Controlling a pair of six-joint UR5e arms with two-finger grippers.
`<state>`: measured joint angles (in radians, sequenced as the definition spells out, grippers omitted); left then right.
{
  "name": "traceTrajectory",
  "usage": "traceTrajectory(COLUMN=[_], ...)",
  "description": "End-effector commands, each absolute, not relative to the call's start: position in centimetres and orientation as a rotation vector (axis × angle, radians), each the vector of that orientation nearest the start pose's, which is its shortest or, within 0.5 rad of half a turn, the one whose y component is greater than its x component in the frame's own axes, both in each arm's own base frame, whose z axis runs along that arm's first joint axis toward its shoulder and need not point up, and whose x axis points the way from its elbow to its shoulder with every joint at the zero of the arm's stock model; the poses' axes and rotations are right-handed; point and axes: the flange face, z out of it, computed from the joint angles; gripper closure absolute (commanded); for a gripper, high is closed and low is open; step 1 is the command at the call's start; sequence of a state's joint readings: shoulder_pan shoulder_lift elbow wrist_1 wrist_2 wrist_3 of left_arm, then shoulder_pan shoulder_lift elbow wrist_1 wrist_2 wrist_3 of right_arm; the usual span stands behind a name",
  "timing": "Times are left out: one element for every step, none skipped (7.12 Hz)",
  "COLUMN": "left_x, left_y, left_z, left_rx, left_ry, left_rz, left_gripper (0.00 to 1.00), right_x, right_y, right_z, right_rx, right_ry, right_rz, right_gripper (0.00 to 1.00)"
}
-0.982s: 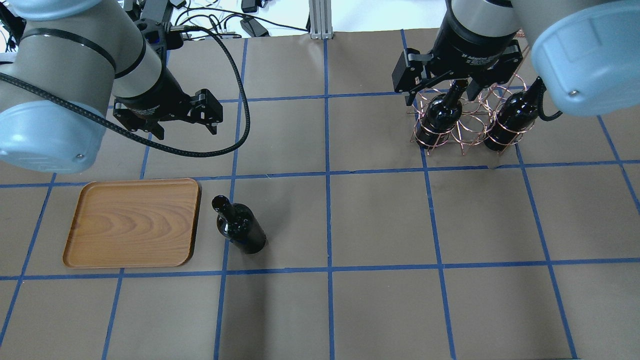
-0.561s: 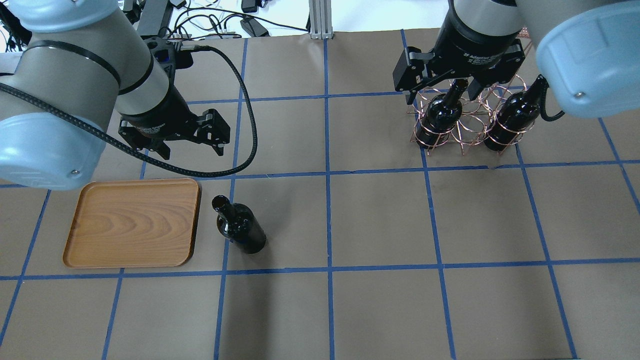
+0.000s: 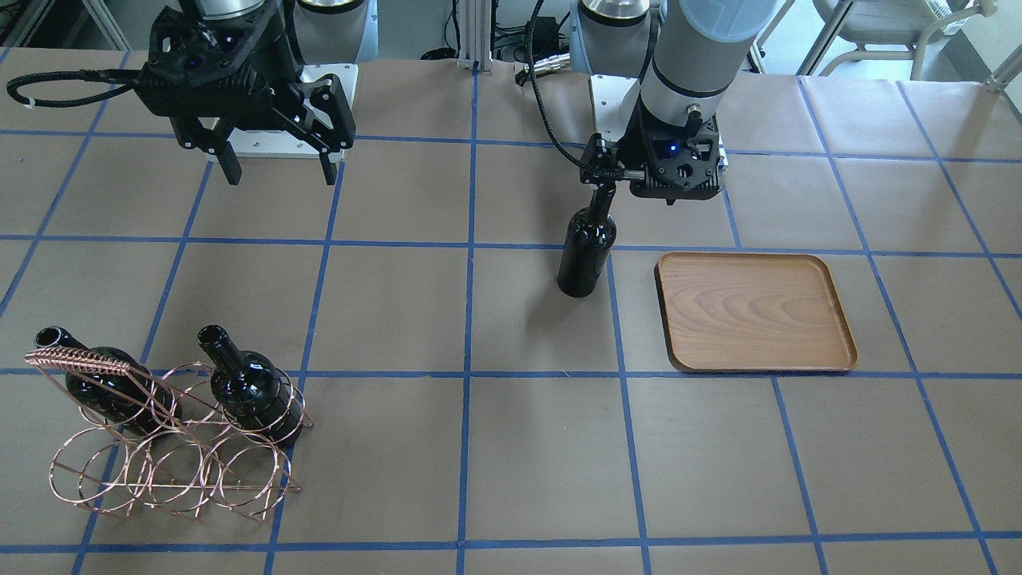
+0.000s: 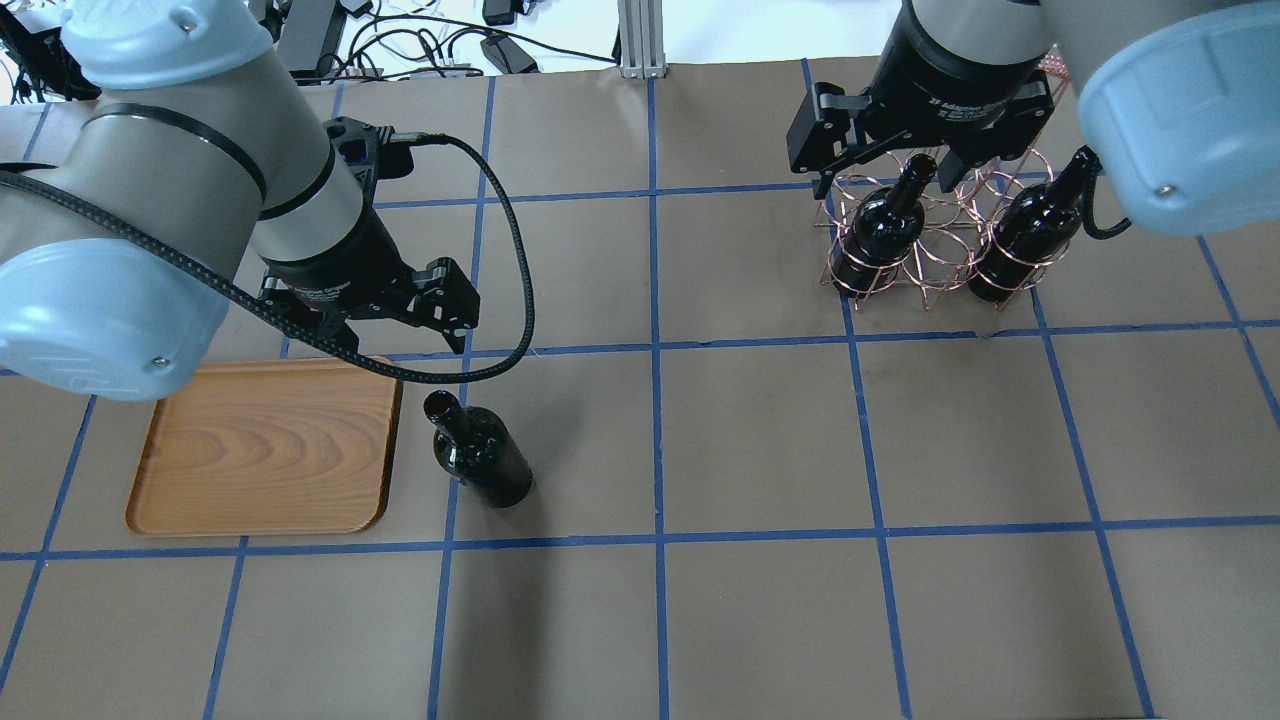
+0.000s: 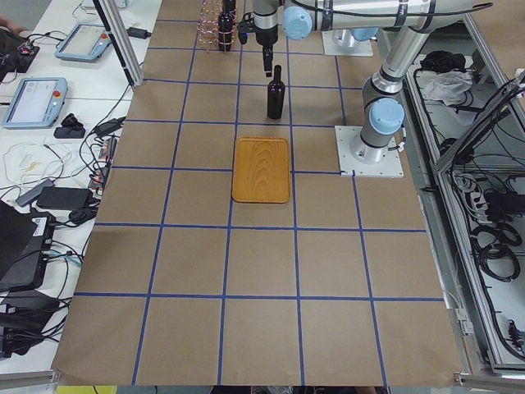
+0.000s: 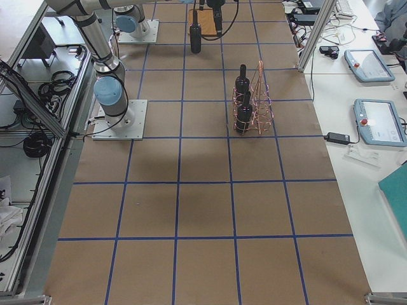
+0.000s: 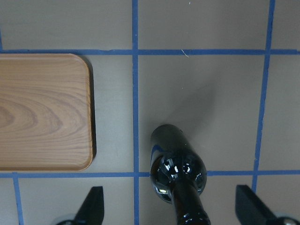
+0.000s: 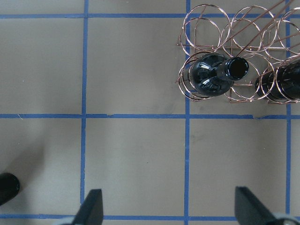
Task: Take wine from basket and place on tray
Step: 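Move the left gripper over the standing bottle's neck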
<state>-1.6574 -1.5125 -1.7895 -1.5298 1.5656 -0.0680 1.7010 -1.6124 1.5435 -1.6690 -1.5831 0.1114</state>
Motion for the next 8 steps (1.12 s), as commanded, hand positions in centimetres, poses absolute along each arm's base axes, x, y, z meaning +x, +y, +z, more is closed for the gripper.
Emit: traceTrajectory(left_x=[-17.8, -18.1, -18.8, -19.3, -19.5, -19.5, -19.6, -19.6], left_y=[-44.1, -44.3, -43.9, -44.0, -44.4, -44.7, -44.8, -44.9], left_z=[39.8, 39.3, 38.8, 38.1, 36.8, 36.0, 35.8, 36.1], left_rx=[0.053, 0.061, 0.085, 0.091, 0.101, 0.11, 0.112, 0.113], left_ry=[3.167, 3.173, 3.167, 3.166, 3.147, 3.139, 3.136, 3.138], left_rz=[0.243, 0.262, 0.286, 0.304, 0.349, 0.375, 0.382, 0.372], left_gripper=[0.0, 0.0, 0.0, 0.02, 0.1, 0.22, 0.25, 0.25], right_x=[19.2, 19.2, 19.2, 19.2, 19.3, 18.7, 18.7, 18.6], right_y=[-46.5, -47.0, -47.0, -46.9, -47.0, -47.2, -47.2, -47.3], right_z=[53.2, 53.5, 53.5, 53.4, 53.5, 53.4, 53.3, 53.4], right_rx=[-0.033, -0.024, -0.022, -0.022, -0.028, -0.015, -0.012, -0.01], right_ry=[3.136, 3.128, 3.128, 3.129, 3.113, 3.127, 3.13, 3.13], right_rz=[-0.246, -0.273, -0.269, -0.261, -0.267, -0.268, -0.266, -0.269], right_gripper=[0.0, 0.0, 0.0, 0.0, 0.0, 0.0, 0.0, 0.0])
